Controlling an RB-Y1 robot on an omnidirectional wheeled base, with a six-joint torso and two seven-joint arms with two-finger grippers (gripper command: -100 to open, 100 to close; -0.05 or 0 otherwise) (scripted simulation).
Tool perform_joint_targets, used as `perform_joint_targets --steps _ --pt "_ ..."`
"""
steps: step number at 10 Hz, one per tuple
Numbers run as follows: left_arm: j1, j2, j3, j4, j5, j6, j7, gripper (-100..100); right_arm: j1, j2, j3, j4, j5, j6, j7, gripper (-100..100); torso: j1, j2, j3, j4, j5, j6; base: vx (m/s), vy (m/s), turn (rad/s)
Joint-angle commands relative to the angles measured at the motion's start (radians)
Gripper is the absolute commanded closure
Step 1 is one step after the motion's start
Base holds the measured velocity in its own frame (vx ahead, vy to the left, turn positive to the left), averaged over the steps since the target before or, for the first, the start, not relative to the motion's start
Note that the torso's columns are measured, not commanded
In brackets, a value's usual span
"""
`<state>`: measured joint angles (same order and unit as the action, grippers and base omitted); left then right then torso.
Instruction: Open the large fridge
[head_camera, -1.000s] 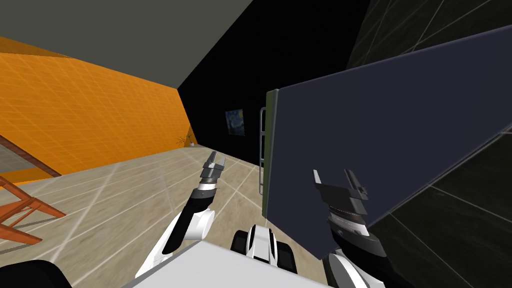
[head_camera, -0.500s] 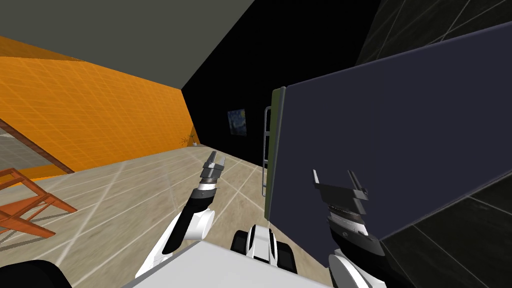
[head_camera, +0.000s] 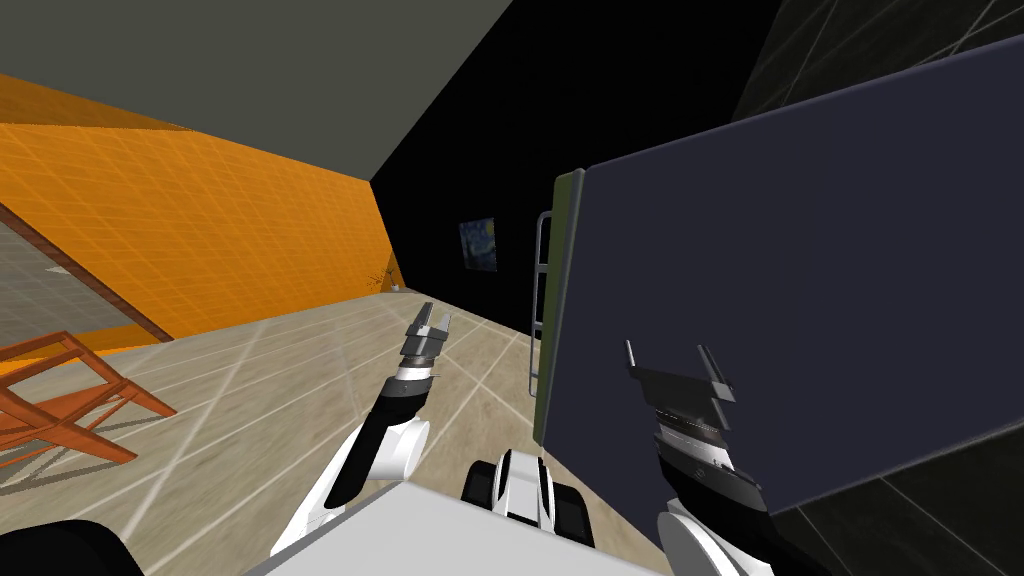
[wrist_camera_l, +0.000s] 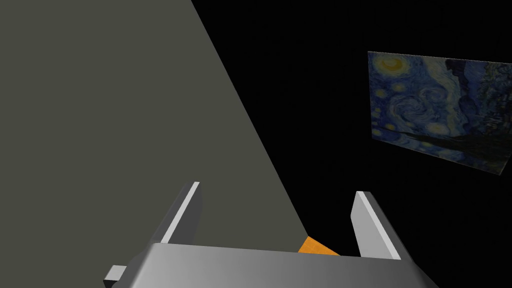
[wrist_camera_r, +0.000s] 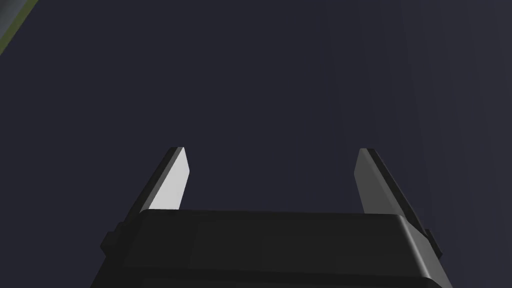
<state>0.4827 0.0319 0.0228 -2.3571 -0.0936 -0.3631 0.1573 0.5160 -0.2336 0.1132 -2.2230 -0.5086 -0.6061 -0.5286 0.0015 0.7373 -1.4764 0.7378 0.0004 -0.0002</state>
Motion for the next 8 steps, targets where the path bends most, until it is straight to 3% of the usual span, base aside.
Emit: perform_joint_targets --steps 1,2,8 --pt "0.0 0.0 0.0 0.0 0.0 0.0 0.0 0 -0.002 -0.007 0.015 0.002 -0.075 -0.001 -0.067 -100 -0.001 0.0 0.0 0.0 0.0 0.0 0.04 0.045 0.033" --pt "0.0 0.0 0.0 0.0 0.0 0.0 0.0 0 -0.002 -0.007 0.015 0.002 -0.085 -0.001 -0.067 -100 -0.002 0.0 0.0 0.0 -0.001 0.0 0.03 0.031 0.027" --pt "0.0 0.0 0.0 0.0 0.0 0.0 0.0 0 -0.005 -0.005 0.054 0.009 -0.258 -0.002 -0.213 -100 -0.003 0.001 0.001 0.0 -0.001 0.0 0.032 0.04 0.047"
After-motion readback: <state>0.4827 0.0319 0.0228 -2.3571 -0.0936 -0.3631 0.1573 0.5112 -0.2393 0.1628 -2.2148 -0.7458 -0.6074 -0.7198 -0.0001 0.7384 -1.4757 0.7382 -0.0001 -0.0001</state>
